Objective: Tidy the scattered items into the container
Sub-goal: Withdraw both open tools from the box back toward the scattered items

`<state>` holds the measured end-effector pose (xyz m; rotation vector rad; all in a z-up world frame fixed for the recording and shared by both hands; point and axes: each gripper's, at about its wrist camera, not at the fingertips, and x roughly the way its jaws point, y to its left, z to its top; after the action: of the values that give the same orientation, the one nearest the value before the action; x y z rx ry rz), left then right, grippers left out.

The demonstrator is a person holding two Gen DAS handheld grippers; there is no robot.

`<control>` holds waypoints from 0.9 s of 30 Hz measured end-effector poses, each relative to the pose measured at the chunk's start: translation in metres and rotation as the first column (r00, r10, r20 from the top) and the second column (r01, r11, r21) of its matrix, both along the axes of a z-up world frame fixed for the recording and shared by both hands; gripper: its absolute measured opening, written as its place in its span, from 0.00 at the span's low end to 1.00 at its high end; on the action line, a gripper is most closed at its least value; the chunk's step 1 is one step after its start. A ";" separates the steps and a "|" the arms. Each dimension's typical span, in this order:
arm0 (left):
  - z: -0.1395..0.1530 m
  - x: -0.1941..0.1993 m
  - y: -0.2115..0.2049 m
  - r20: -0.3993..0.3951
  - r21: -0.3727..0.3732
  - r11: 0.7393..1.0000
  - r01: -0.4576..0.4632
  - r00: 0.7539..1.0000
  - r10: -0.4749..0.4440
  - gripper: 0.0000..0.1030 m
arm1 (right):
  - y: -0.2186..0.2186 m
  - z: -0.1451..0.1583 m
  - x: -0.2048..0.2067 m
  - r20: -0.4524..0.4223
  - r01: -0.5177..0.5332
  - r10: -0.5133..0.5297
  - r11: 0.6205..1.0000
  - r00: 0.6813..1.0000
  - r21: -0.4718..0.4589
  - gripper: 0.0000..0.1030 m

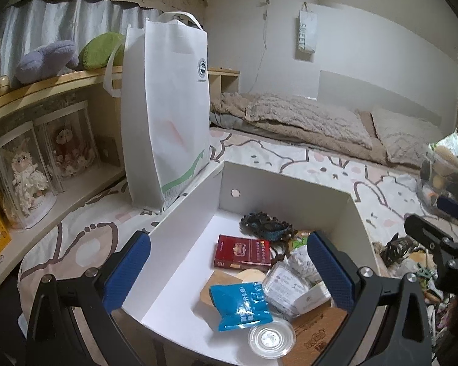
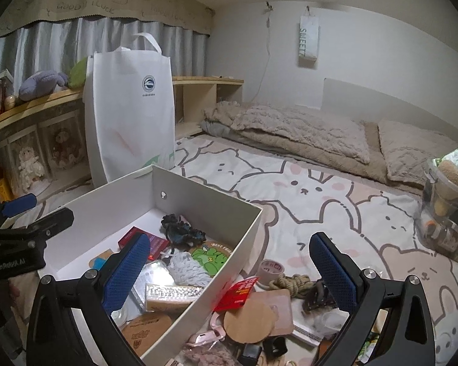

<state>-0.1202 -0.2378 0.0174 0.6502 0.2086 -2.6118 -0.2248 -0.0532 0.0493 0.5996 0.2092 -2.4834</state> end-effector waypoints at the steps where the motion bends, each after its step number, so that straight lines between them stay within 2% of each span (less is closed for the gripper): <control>1: 0.001 0.001 0.000 -0.008 0.005 1.000 0.000 1.000 0.000 1.00 | 0.003 0.001 0.000 0.000 0.001 -0.001 1.000 1.000 -0.005 1.00; 10: 0.010 0.006 0.006 -0.063 0.019 1.000 -0.012 0.998 0.013 1.00 | 0.038 0.015 0.007 -0.036 0.068 -0.069 0.997 0.997 -0.035 1.00; 16: 0.018 0.008 0.016 -0.087 0.003 1.000 -0.005 0.996 0.006 1.00 | 0.069 0.024 0.012 -0.075 0.123 -0.125 0.992 0.989 -0.033 1.00; 27: 0.027 0.002 0.044 -0.122 -0.011 0.998 0.056 0.991 -0.057 1.00 | 0.131 0.027 0.016 -0.086 0.224 -0.227 0.974 0.970 -0.045 1.00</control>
<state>-0.1178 -0.1937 0.0446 0.5009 0.2203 -2.7077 -0.2084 0.0774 0.0758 0.5210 0.1382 -2.7314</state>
